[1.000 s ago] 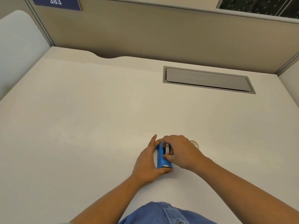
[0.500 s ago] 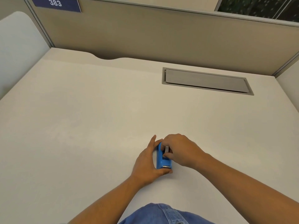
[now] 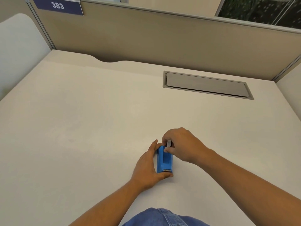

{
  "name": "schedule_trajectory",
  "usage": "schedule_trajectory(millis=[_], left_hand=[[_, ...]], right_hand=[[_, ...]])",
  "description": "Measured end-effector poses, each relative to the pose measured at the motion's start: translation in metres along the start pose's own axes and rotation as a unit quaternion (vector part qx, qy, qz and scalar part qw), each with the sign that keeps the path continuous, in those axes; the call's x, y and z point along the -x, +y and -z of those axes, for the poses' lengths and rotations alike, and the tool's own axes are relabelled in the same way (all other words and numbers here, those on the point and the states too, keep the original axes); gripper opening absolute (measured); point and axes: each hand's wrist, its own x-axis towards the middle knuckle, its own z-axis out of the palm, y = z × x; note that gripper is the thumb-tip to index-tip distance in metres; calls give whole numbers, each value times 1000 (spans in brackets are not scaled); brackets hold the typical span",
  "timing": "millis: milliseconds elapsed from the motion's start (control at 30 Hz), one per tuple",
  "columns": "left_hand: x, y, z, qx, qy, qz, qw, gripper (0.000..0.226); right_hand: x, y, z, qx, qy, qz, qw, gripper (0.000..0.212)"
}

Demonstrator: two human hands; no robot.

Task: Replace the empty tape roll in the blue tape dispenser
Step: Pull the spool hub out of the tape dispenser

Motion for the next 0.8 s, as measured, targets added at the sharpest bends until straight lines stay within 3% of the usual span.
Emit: schedule_trajectory(millis=[400,567,800], left_hand=[[5,17,19,37,-27,8,999,116],[20,40,31,111,43,40,992,75],[45,72,28,224,14,73,972,34]], right_hand=[[23,-1,-3,-31,0,-14,999,12],[41,-3,-1,-50,16,-7,999,14],[66,-17,-1,-114,35,14,993,38]])
